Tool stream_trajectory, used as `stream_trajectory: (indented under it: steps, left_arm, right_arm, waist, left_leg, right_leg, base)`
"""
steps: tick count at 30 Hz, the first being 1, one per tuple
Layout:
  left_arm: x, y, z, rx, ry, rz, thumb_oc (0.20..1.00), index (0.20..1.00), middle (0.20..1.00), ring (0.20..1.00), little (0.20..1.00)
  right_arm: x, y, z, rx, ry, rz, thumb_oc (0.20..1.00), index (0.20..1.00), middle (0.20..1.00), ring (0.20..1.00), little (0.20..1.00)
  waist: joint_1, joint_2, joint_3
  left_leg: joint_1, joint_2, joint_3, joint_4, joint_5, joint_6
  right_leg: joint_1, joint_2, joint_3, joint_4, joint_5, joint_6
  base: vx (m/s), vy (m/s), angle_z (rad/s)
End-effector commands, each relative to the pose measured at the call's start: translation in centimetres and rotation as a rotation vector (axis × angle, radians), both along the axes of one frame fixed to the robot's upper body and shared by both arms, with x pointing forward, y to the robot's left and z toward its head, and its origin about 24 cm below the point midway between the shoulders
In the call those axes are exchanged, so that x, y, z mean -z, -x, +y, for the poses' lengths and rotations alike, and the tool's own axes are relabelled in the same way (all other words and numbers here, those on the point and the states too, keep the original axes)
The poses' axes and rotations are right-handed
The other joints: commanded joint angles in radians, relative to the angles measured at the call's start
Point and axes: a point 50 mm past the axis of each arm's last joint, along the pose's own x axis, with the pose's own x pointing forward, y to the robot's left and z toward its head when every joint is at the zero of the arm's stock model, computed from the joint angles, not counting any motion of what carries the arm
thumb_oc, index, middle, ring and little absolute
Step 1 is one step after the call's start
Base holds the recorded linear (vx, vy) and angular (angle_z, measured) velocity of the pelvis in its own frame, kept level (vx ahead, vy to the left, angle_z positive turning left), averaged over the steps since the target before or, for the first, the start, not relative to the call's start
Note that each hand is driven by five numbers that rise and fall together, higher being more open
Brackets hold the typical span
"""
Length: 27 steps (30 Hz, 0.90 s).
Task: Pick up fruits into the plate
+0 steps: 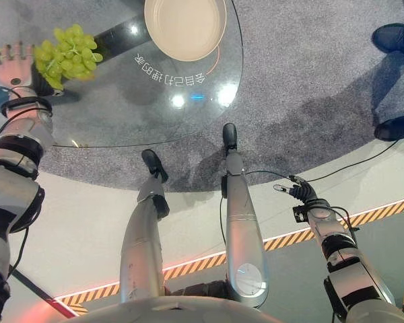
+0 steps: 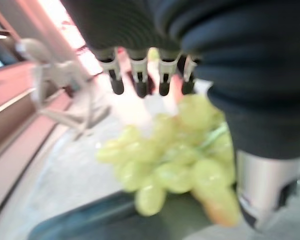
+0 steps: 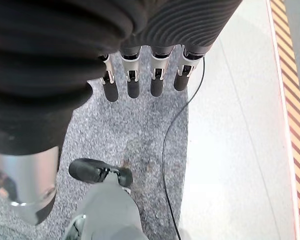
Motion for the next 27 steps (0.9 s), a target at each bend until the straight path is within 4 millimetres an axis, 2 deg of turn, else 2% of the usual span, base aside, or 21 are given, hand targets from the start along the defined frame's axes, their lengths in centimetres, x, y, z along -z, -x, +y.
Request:
stream_trajectory:
  steps: [1, 11, 13, 18, 22, 27]
  left_arm:
    - [-2.0, 2.6, 3.9, -0.203, 0.048, -0.087, 1.000, 1.000, 1.000, 1.000, 1.000]
    - [-1.8, 2.4, 4.0, -0.207, 0.049, -0.018, 1.000, 1.000, 1.000, 1.000, 1.000]
    - [-1.6, 1.9, 3.4, -0.169, -0.017, 0.043, 1.000, 1.000, 1.000, 1.000, 1.000]
    - [-1.9, 1.6, 2.9, -0.136, -0.106, 0.053, 1.000, 1.000, 1.000, 1.000, 1.000]
    - [-3.0, 1.0, 1.6, -0.082, -0.351, 0.084, 1.000, 1.000, 1.000, 1.000, 1.000]
    - [-3.5, 0.6, 0.5, -0.049, -0.522, 0.102, 1.000, 1.000, 1.000, 1.000, 1.000]
  right_arm:
    - [2.1, 2.5, 0.1, -0.003, -0.027, 0.054, 1.000, 1.000, 1.000, 1.000, 1.000]
    - [1.7, 2.1, 0.6, -0.011, -0.048, 0.017, 1.000, 1.000, 1.000, 1.000, 1.000]
    - [1.5, 1.9, 0.8, -0.016, -0.053, 0.001, 1.000, 1.000, 1.000, 1.000, 1.000]
    - [1.3, 2.0, 0.7, -0.022, -0.052, -0.003, 1.000, 1.000, 1.000, 1.000, 1.000]
    - [1.4, 2.2, 0.4, -0.025, -0.047, -0.001, 1.000, 1.000, 1.000, 1.000, 1.000]
    - [1.6, 2.5, 0.4, -0.031, -0.055, 0.002, 1.000, 1.000, 1.000, 1.000, 1.000]
  waist:
    - [0.011, -0.061, -0.010]
    - [0.005, -0.073, -0.010]
    - [0.000, -0.075, -0.010]
    - [-0.002, -0.072, -0.010]
    - [-0.004, -0.066, -0.010]
    - [-0.003, -0.064, -0.010]
  left_leg:
    - [-0.059, -0.103, -0.014, 0.119, -0.122, 0.047]
    - [-0.087, -0.102, -0.026, 0.132, -0.126, 0.044]
    - [-0.097, -0.101, -0.026, 0.140, -0.132, 0.044]
    - [-0.098, -0.101, -0.021, 0.141, -0.132, 0.042]
    - [-0.095, -0.104, -0.018, 0.136, -0.130, 0.041]
    - [-0.098, -0.103, -0.017, 0.145, -0.135, 0.041]
  right_leg:
    - [-0.010, 0.111, -0.011, 0.083, -0.099, -0.051]
    - [-0.035, 0.114, -0.009, 0.093, -0.097, -0.051]
    - [-0.044, 0.113, -0.007, 0.096, -0.095, -0.051]
    - [-0.047, 0.111, -0.007, 0.095, -0.093, -0.050]
    - [-0.044, 0.107, -0.006, 0.085, -0.087, -0.048]
    - [-0.047, 0.101, -0.009, 0.090, -0.086, -0.047]
  base:
    - [0.01, -0.039, 0.07]
    - [0.00, -0.002, 0.00]
    - [0.03, -0.005, -0.01]
    - [0.00, 0.000, 0.00]
    - [0.00, 0.000, 0.00]
    - [0.00, 0.000, 0.00]
